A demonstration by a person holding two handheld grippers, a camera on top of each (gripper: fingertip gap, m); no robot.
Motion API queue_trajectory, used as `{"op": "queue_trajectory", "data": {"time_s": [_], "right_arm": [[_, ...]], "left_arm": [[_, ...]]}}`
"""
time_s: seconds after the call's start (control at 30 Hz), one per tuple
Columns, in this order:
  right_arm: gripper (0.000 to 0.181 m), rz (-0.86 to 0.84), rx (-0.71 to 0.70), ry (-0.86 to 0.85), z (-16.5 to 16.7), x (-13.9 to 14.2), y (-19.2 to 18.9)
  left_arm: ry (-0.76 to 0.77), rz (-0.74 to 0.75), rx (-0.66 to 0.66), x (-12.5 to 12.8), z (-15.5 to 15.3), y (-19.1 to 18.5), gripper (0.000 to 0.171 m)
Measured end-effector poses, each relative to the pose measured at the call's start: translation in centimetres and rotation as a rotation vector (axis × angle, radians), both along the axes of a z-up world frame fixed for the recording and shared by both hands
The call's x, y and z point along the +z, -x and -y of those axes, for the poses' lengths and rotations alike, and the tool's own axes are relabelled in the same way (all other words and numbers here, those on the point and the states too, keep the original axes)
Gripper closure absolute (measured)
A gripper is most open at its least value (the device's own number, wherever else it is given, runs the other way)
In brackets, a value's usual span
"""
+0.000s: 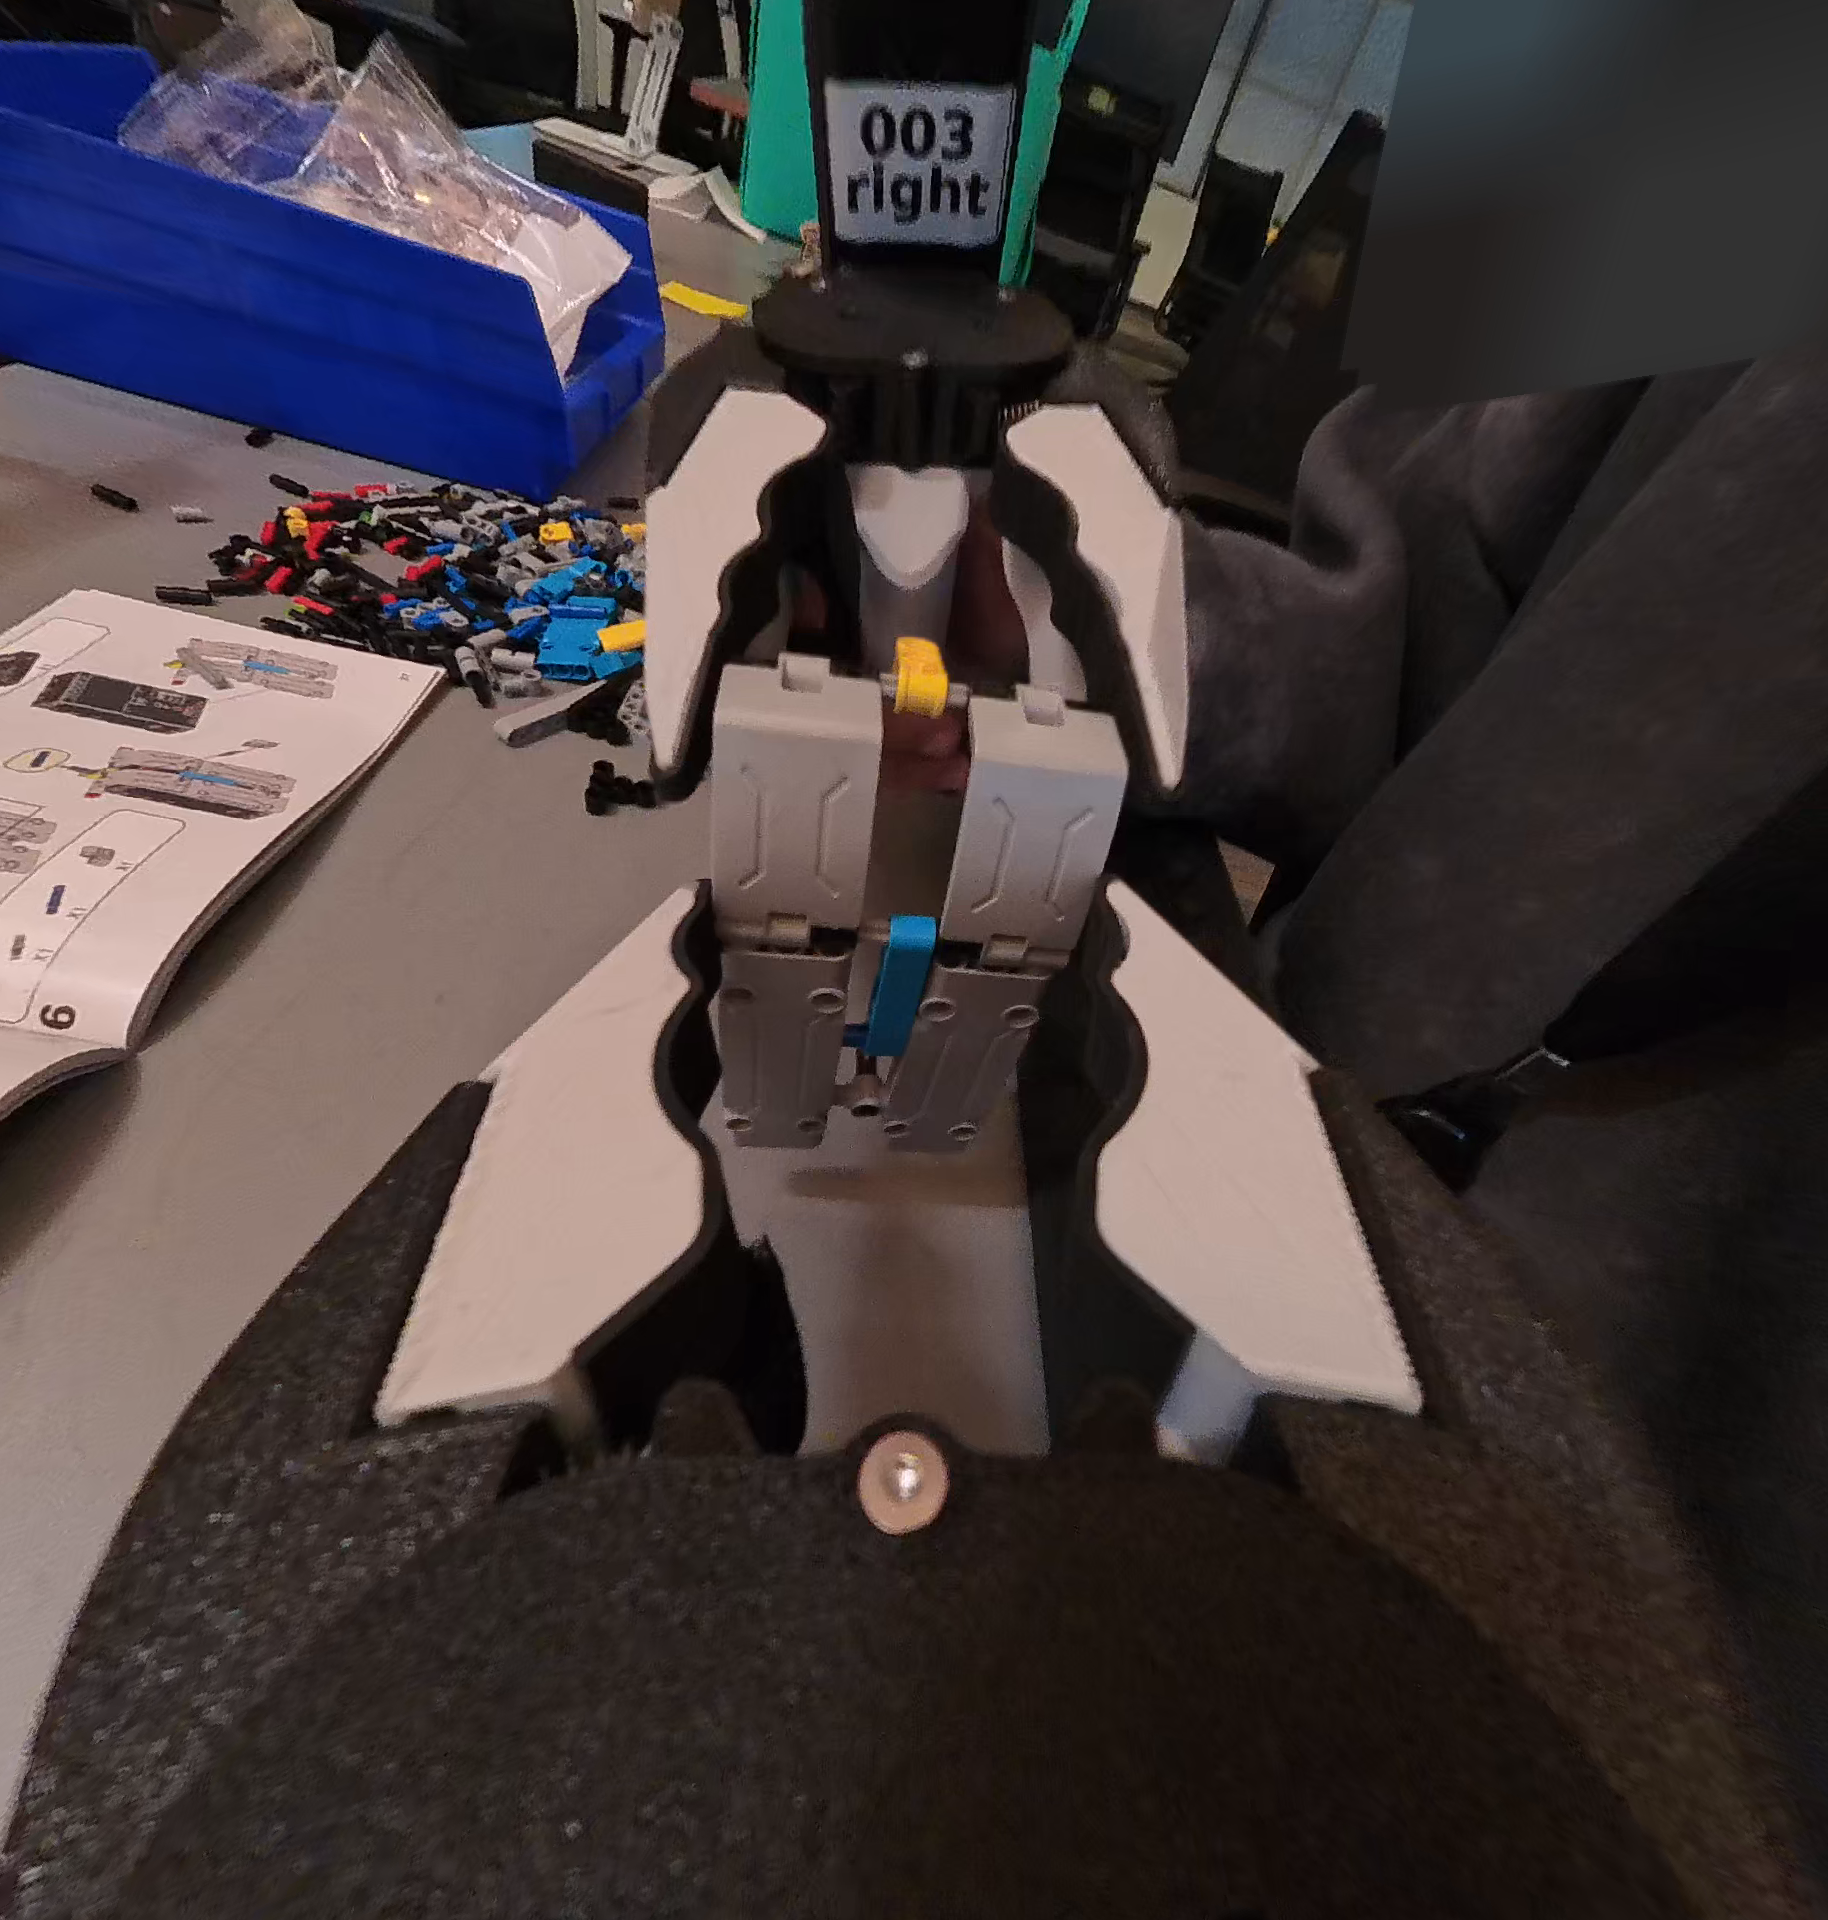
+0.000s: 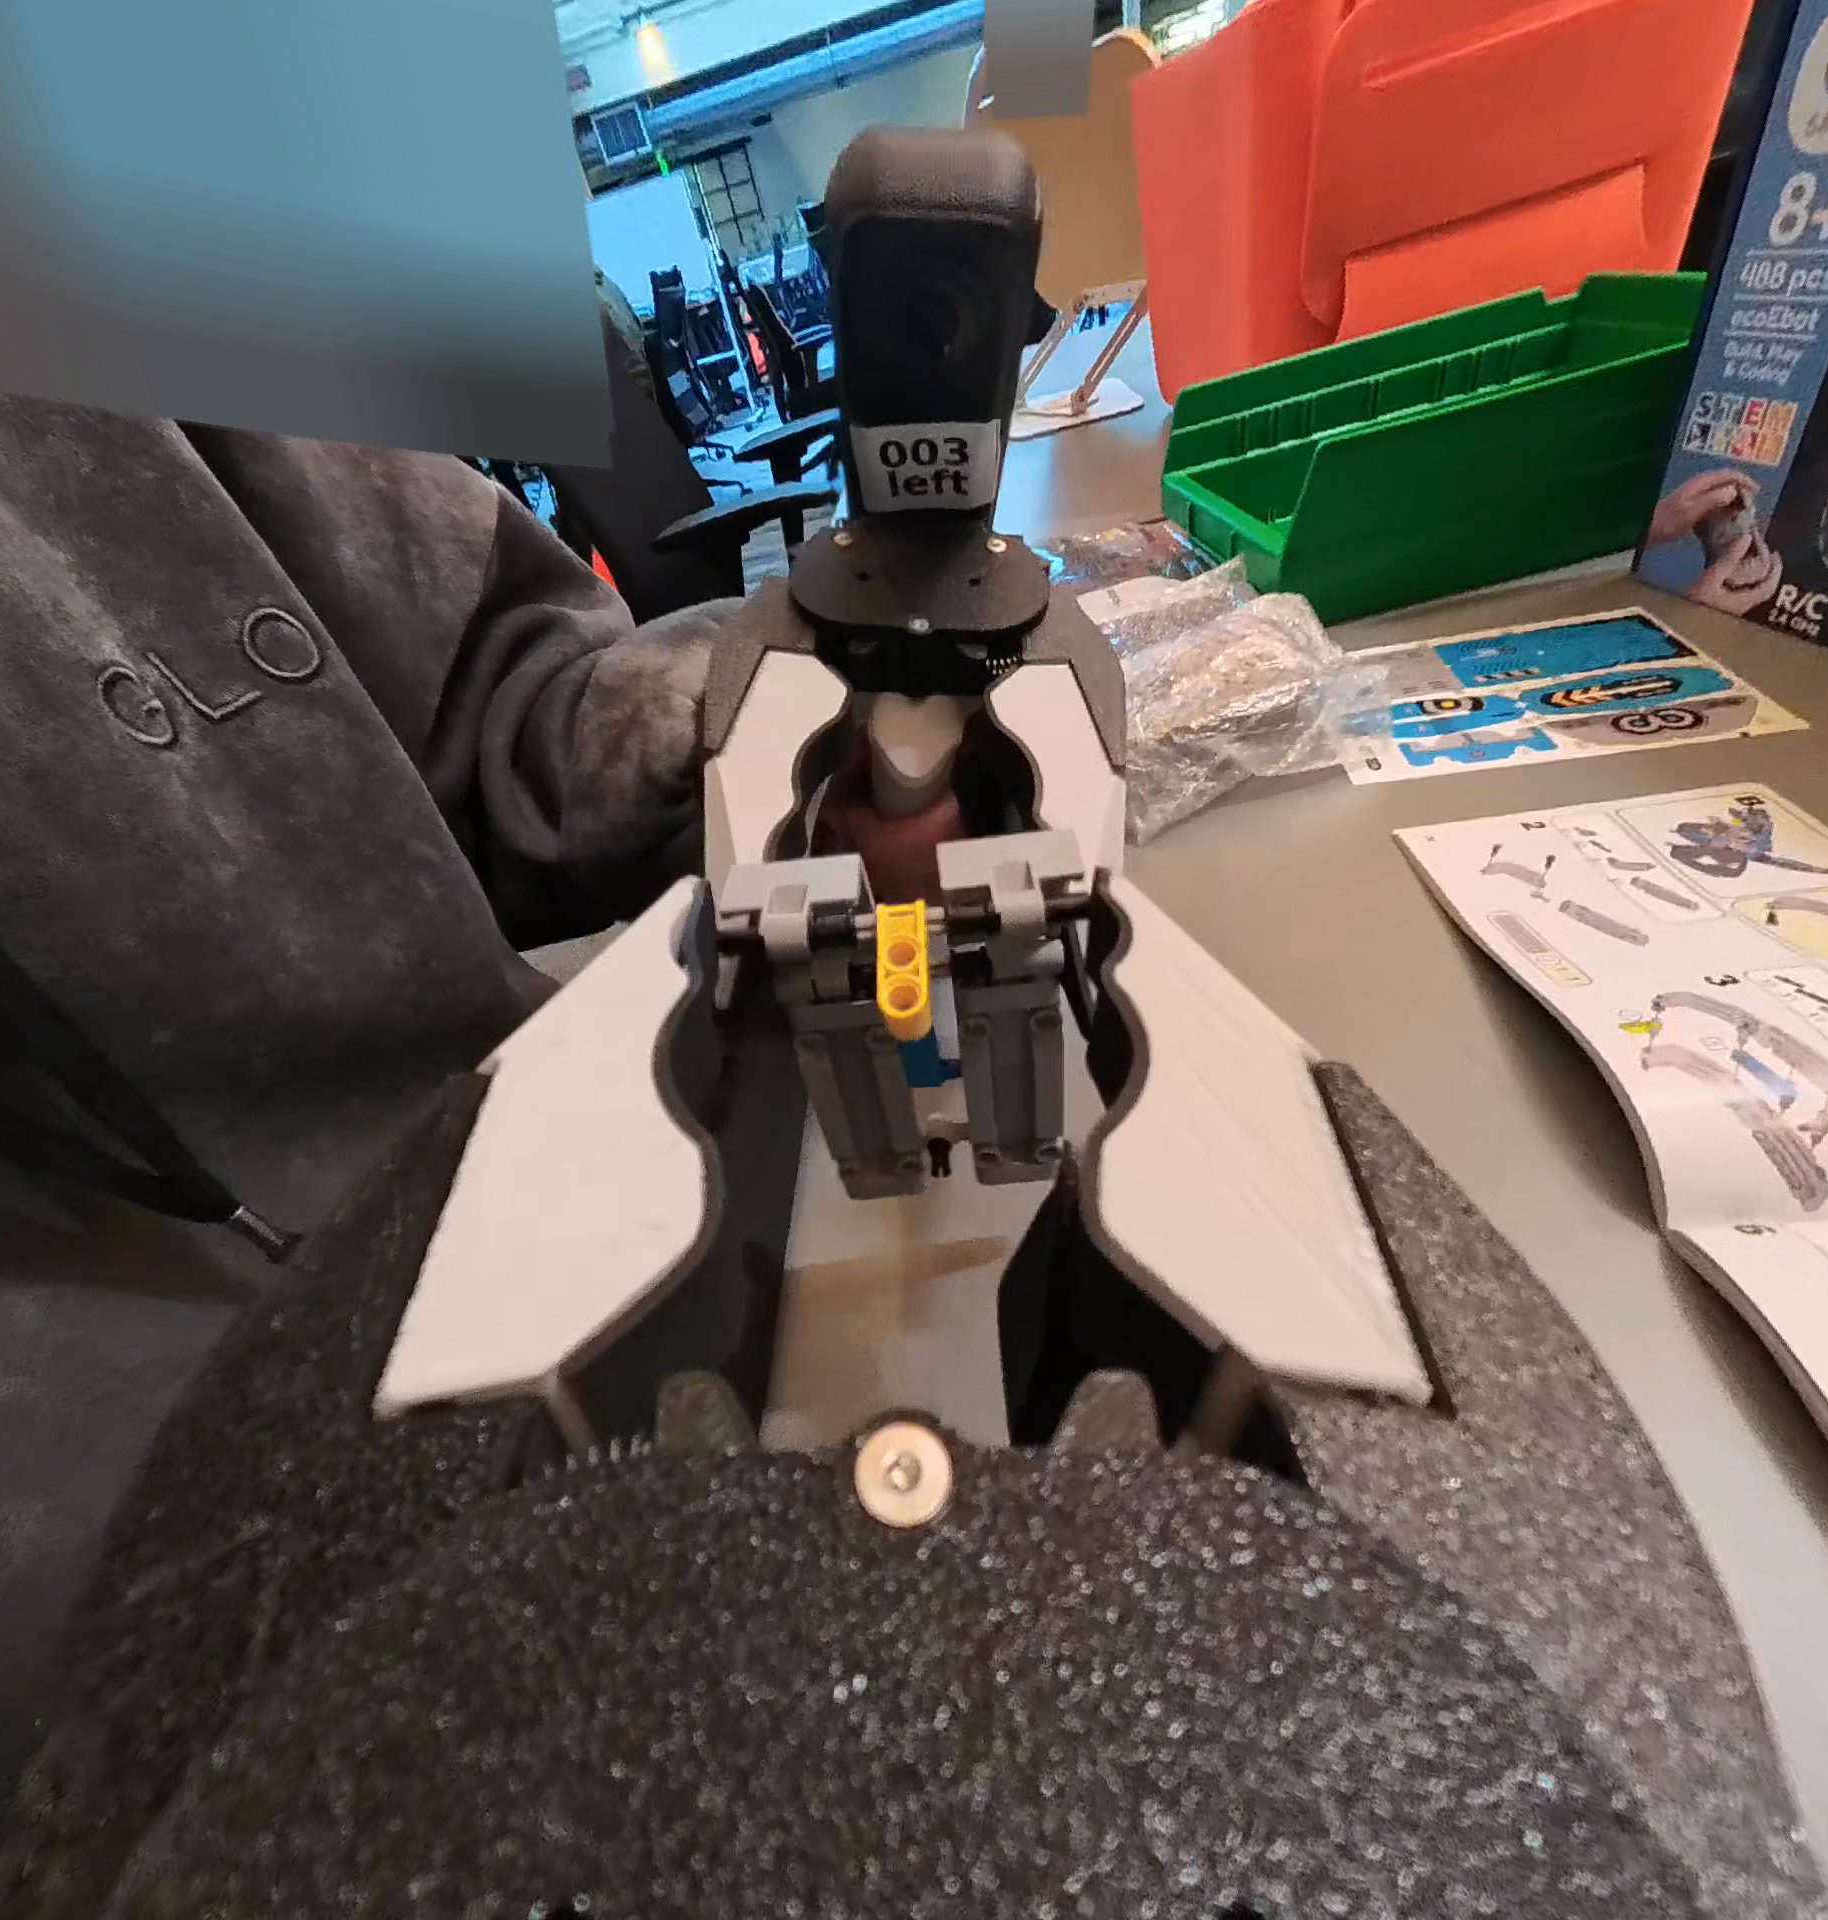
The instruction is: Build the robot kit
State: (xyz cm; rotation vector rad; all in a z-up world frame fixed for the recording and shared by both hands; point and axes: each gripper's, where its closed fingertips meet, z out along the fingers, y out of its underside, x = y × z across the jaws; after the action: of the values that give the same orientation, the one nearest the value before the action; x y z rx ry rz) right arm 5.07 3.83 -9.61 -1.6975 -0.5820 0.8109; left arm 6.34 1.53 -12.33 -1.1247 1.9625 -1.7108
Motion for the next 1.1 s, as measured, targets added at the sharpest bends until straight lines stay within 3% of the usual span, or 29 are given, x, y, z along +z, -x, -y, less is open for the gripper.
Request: {"op": "queue_trajectory", "data": {"time_s": [0.3,0.57,0.8,1.1], "right_arm": [[0.111,0.172,0.016,0.054,0.6,-1.9,-0.2],[0.112,0.485,0.031,0.202,1.8,-5.0,-0.7],[0.113,0.527,0.035,0.200,1.7,-6.1,-1.0],[0.114,0.431,0.052,0.265,1.7,-6.9,-0.9]], "left_arm": [[-0.105,-0.038,-0.003,-1.7,0.2,0.1,0.102],[-0.262,-0.110,-0.007,-3.6,0.6,0.0,0.103],[-0.315,-0.123,0.003,-4.5,0.3,-0.1,0.103],[-0.292,-0.182,-0.003,-5.3,0.2,0.0,0.105]]}}
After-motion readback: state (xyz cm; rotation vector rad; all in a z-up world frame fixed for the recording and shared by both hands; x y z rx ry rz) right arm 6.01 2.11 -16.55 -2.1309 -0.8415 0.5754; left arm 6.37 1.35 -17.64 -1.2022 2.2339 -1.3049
